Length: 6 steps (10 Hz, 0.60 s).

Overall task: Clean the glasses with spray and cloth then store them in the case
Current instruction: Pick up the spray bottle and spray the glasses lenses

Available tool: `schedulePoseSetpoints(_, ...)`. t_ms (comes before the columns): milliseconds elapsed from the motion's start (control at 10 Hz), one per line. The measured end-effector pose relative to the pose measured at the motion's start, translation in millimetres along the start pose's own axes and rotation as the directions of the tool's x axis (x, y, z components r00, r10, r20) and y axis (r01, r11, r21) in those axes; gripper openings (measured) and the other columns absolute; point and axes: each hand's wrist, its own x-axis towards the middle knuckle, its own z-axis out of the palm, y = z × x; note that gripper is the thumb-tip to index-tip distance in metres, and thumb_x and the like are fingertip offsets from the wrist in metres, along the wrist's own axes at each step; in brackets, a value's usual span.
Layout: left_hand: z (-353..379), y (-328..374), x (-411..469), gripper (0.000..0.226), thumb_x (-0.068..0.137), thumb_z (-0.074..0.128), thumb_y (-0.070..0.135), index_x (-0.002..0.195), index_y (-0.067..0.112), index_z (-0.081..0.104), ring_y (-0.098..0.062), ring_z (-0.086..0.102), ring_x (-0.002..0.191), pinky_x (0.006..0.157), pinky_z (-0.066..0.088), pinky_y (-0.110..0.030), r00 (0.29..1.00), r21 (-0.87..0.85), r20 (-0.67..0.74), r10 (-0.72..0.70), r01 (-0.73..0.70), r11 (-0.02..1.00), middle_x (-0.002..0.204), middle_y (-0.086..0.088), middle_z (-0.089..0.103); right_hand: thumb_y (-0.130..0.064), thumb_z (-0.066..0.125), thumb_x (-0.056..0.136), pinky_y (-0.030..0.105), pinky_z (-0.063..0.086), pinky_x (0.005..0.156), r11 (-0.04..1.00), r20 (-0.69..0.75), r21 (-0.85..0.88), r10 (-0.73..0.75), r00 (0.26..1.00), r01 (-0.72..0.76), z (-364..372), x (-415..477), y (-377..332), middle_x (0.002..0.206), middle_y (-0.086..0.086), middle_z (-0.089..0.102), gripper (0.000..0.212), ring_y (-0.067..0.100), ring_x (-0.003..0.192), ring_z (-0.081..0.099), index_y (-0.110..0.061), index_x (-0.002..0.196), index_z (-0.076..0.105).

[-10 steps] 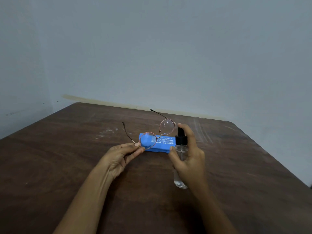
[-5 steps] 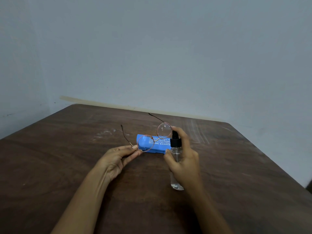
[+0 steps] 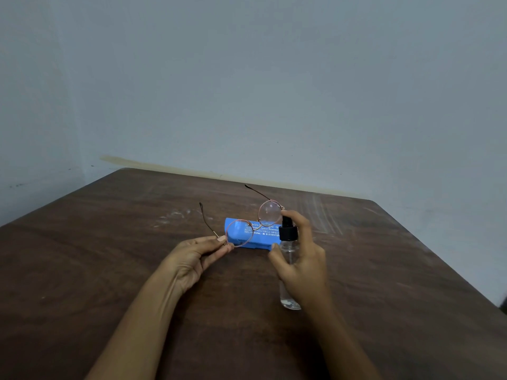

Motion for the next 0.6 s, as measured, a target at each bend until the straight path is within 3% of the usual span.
schedulePoseSetpoints(100, 0.7, 0.4, -1.5, 0.019, 0.084, 0.047, -0.010, 0.071, -0.007, 0.060, -0.011, 0.066, 0.046, 0.045, 0.052, -0.012, 1.000, -0.005, 0.001, 0.000, 0.000, 1.000, 0.049, -0.010, 0.068, -0.010, 0.056, 0.071, 0.023, 0.046, 0.044, 0.999, -0.002, 0.044, 0.019, 1.000, -0.019, -0.3, -0.4, -0.8, 0.075, 0.008, 0.060, 0.060, 0.015, 0.044, 0.047, -0.051, 0.112, 0.042)
schedulePoseSetpoints(300, 0.3, 0.9, -1.0, 0.016, 0.084, 0.048, -0.009, 0.073, -0.007, 0.059, -0.010, 0.066, 0.046, 0.045, 0.052, -0.012, 1.000, 0.001, 0.006, 0.005, -0.005, 1.000, 0.049, -0.009, 0.068, -0.015, 0.054, 0.072, 0.041, 0.050, 0.047, 1.000, -0.041, 0.017, 0.027, 0.999, -0.026, -0.9, 0.6, 3.0, 0.071, 0.008, 0.056, 0.069, 0.024, 0.044, 0.051, -0.064, 0.115, 0.033)
schedulePoseSetpoints(600, 0.0, 0.7, -1.0, 0.016, 0.085, 0.047, -0.009, 0.074, -0.006, 0.059, -0.010, 0.066, 0.046, 0.046, 0.052, -0.012, 1.000, 0.016, 0.014, 0.004, -0.004, 1.000, 0.048, -0.009, 0.068, -0.030, 0.055, 0.077, 0.039, 0.052, 0.052, 0.998, -0.053, 0.050, 0.036, 0.998, -0.034, -0.6, 0.4, 8.2, 0.067, 0.005, 0.059, 0.061, 0.026, 0.048, 0.054, -0.054, 0.127, 0.030)
